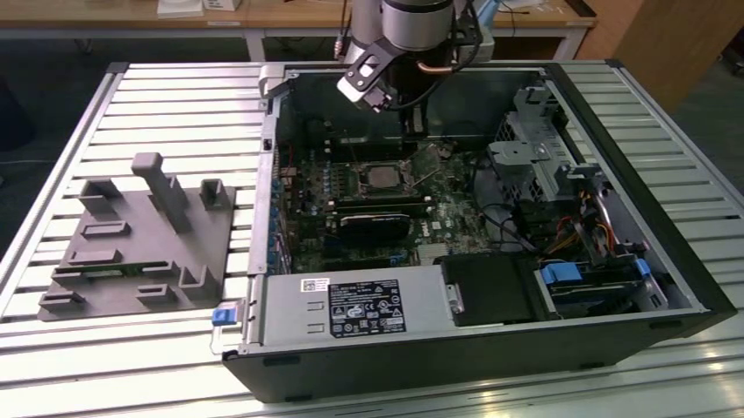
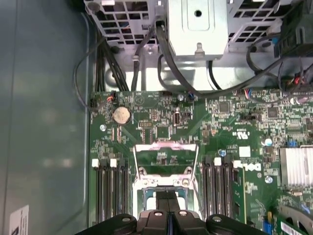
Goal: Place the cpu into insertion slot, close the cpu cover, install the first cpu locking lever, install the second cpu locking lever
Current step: 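Close the cpu cover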
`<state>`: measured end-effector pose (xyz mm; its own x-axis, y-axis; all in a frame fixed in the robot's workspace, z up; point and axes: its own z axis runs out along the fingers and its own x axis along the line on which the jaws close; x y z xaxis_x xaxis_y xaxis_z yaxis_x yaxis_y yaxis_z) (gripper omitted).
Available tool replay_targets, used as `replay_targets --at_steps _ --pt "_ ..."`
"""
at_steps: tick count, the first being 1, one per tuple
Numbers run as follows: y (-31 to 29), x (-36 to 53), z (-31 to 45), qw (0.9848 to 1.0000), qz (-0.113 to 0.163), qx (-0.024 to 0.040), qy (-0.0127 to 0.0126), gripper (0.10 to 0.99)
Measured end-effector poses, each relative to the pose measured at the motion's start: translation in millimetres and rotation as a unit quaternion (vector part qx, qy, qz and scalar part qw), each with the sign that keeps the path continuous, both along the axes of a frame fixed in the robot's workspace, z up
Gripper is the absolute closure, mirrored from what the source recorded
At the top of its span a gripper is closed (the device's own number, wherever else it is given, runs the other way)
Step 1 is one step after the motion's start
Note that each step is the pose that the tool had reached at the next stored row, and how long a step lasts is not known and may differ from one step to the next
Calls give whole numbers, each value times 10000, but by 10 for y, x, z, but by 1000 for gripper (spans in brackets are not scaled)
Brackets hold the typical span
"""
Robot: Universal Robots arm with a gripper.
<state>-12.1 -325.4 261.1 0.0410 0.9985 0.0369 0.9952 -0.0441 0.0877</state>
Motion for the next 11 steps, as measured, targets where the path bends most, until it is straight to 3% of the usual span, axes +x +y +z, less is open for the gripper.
replay_targets --at_steps 11 --pt "0 184 0 10000 0 0 0 980"
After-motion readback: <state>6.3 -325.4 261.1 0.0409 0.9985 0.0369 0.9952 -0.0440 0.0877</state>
